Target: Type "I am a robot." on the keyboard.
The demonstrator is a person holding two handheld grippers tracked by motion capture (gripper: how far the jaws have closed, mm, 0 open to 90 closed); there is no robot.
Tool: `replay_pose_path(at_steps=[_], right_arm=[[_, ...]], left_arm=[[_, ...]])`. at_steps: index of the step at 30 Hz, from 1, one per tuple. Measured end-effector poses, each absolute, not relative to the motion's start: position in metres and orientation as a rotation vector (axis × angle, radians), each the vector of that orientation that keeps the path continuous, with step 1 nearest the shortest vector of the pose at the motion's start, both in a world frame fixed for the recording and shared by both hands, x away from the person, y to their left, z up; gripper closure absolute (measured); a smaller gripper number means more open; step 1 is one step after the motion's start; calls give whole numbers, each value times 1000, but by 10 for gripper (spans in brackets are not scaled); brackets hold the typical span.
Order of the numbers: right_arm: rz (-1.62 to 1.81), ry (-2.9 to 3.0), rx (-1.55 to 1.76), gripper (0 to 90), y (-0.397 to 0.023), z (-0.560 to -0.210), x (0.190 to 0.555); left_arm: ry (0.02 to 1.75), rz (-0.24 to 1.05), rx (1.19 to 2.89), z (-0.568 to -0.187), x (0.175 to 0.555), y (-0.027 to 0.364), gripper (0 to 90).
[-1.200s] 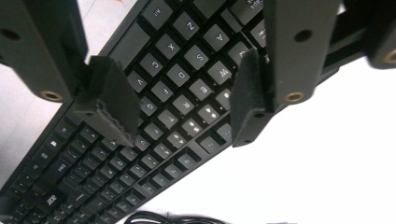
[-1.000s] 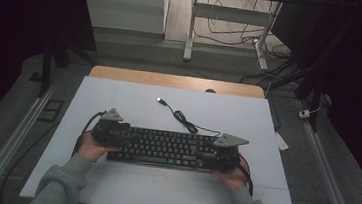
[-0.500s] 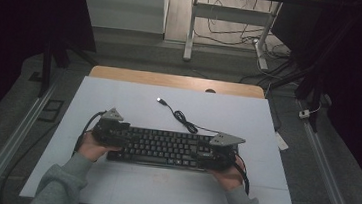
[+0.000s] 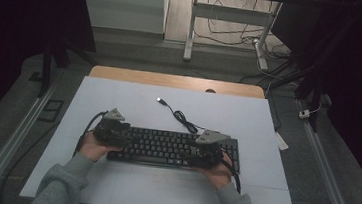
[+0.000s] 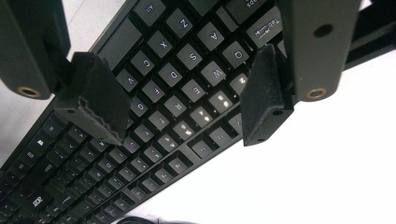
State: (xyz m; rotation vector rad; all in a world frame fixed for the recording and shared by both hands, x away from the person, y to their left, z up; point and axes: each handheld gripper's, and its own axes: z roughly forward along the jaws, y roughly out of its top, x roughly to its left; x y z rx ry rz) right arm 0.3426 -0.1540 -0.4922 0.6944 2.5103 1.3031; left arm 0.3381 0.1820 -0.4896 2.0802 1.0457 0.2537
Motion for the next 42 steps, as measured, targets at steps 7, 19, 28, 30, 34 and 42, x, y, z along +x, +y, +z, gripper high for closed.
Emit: replay_pose_path(at_steps=[7,19,28,30,34,42], right_arm=[[1304,2515,692,565,-141,-493,346],[1280,2544,667,867,-125,-494,355],[1232,2576,669,900,-112,-503,365],[1227,2578,679,900,-110,-504,367],[1216,2580,693,900,-108,-507,372],[1181,2596,705,900,-104,-514,377]], left_arm=[[1046,249,2084,-491,339,181,325],[1042,247,2091,-491,339,179,323],[1037,248,2096,-491,338,178,323],[1036,248,2098,-491,338,177,322],[1038,248,2097,-491,339,178,322],[1036,249,2097,-491,338,179,323]])
